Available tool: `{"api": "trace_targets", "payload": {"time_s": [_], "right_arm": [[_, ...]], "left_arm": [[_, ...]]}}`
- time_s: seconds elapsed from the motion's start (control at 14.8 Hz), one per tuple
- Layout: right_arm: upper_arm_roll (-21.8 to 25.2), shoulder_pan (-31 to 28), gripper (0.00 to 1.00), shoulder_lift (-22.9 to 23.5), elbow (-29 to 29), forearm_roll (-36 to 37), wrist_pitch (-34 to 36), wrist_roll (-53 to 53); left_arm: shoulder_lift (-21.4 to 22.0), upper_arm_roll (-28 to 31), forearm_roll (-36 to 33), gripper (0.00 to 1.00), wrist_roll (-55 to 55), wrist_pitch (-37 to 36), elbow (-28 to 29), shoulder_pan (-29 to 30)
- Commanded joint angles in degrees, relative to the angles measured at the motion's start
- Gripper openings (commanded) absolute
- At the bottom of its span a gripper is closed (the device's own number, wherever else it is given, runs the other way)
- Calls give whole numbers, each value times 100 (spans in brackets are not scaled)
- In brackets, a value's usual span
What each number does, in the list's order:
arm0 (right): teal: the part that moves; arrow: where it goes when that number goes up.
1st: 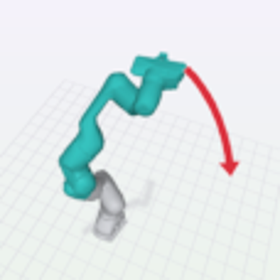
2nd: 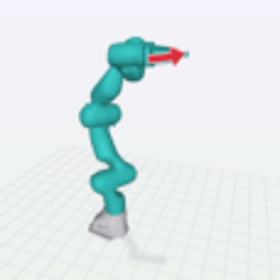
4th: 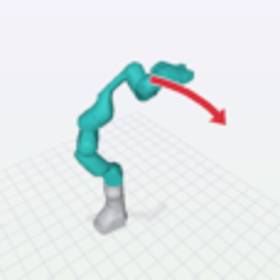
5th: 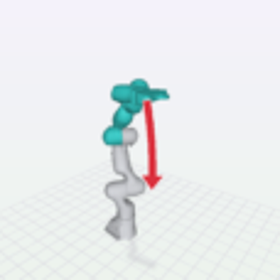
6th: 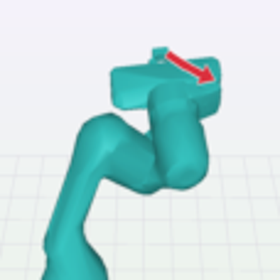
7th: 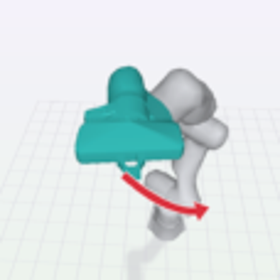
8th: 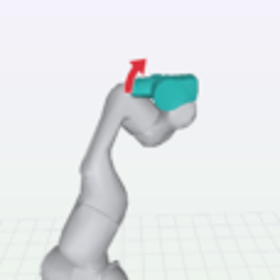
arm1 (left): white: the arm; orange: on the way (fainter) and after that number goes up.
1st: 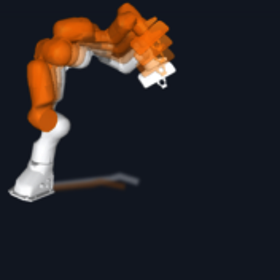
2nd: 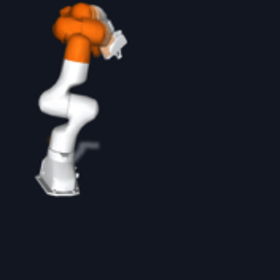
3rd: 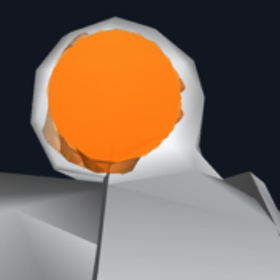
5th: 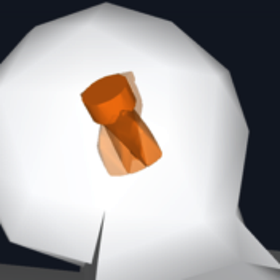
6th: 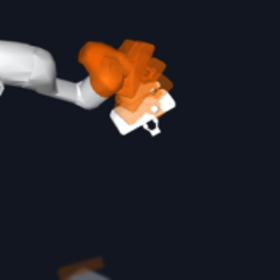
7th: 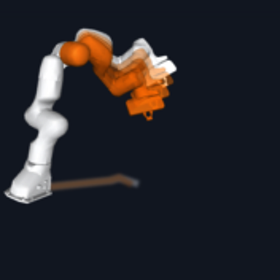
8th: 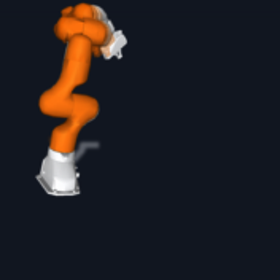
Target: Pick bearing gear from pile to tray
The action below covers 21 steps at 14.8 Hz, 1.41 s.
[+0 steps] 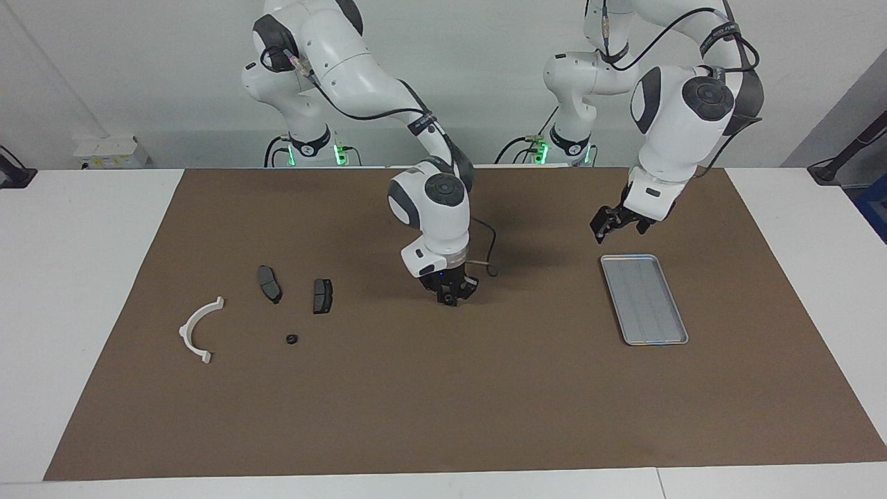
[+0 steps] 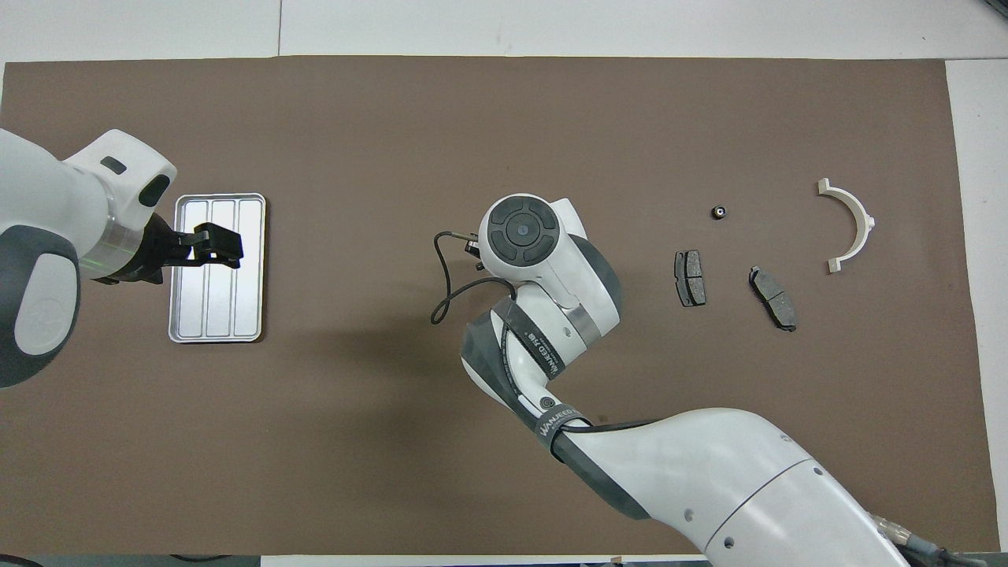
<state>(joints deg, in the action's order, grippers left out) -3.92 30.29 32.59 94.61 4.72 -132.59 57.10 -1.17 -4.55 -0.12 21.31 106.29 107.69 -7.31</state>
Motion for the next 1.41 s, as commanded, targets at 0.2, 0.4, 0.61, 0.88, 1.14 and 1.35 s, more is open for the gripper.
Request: {"api": "trace_targets", "payload": {"time_s": [0.2,0.4,0.61,0.88,1.14,1.35], "right_arm": [[-38,-872,100,-217,-406,38,643,-1556],[-30,-1787,100,-384,-514,3,893,-3482],[-21,-2412,100,-385,-514,91,841,-4958],[-29,-2861,100,-446,-84,73,630,-5806],[-29,-2879,100,-508,391,73,331,-5939],[-29,-2879,100,-569,594,73,322,-6000]], "left_arm": [[-322,69,56,100,1065,461,-73,-674],[-576,77,65,100,1663,577,-239,-1166],[-1392,86,47,100,2665,516,-1072,-1754],[-2720,95,47,100,3712,594,-2224,-2467],[-3028,77,143,100,4223,1429,-1962,-2679],[-3575,183,188,100,4224,1290,-2437,-2926]]}}
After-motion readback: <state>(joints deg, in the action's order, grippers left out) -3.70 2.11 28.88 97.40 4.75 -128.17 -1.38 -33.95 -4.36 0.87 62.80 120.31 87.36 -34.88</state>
